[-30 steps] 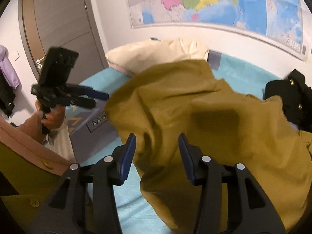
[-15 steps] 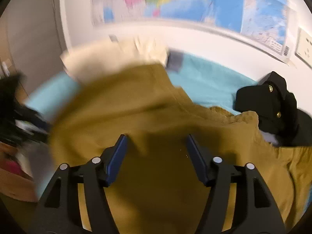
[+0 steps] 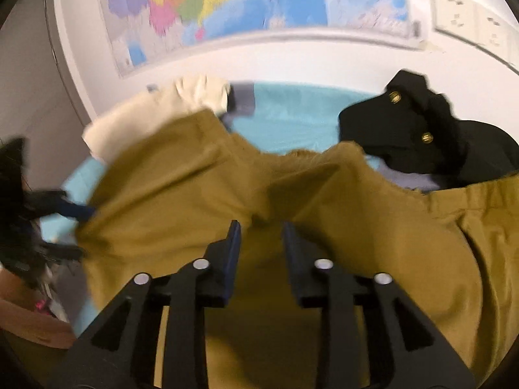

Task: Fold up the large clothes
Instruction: 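Smooth the folded jacket flat with both tools open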

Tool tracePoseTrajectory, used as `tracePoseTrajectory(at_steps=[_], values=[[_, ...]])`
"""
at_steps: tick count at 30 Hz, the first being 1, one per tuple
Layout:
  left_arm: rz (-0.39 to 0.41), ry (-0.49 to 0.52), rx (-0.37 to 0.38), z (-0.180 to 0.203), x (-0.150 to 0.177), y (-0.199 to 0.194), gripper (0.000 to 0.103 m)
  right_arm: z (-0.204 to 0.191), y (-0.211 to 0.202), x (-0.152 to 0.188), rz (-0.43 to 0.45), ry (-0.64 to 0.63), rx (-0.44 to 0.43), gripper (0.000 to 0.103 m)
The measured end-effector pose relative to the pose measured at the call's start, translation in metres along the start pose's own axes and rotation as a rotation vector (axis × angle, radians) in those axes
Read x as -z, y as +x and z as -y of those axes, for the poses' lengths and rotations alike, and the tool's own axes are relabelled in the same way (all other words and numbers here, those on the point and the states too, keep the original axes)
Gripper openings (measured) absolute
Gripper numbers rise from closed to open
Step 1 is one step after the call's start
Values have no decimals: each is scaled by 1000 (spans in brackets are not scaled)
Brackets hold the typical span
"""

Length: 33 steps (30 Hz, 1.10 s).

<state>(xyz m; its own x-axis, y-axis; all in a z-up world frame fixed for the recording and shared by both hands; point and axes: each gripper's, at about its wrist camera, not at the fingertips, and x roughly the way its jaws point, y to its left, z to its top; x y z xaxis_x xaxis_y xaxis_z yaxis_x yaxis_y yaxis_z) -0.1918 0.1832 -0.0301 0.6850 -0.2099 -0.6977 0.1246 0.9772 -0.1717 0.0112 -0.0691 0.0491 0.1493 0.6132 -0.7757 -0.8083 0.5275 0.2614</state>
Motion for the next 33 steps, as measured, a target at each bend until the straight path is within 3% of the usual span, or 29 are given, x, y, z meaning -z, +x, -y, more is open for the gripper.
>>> tracePoseTrajectory(at_steps=[3, 5, 7, 9, 11, 13, 15, 17, 23, 26, 29, 33], values=[[-38, -35, -9, -7, -6, 23, 57, 16, 2, 6, -27, 17, 58, 37], [-40, -55, -7, -12, -13, 32, 57, 36, 16, 10, -77, 68, 78, 29], [-64, -71, -37, -17, -22, 46, 57, 55, 30, 12, -101, 124, 107, 8], [-94, -90, -64, -17, -30, 57, 57, 61, 36, 12, -112, 152, 98, 8], [-92, -85, -69, -14, -37, 55, 57, 58, 27, 11, -80, 141, 90, 15], [-68, -77, -53, -12, -40, 45, 58, 62, 6, 12, -25, 160, 91, 34], [-44, -65, -40, -9, -42, 38, 62, 70, -19, 15, 20, 180, 103, 34], [-33, -51, -58, -5, -43, 34, 65, 81, -41, 20, 47, 209, 127, 44], [-58, -30, -95, 7, -51, 53, 68, 117, -57, 36, 26, 283, 218, 49], [-73, -28, -118, 10, -54, 63, 68, 135, -48, 45, -6, 309, 268, 40], [-76, -26, -141, 12, -58, 68, 69, 149, -36, 48, -41, 359, 229, 41], [-71, -22, -156, 15, -60, 68, 72, 141, -48, 45, 6, 333, 209, 49]])
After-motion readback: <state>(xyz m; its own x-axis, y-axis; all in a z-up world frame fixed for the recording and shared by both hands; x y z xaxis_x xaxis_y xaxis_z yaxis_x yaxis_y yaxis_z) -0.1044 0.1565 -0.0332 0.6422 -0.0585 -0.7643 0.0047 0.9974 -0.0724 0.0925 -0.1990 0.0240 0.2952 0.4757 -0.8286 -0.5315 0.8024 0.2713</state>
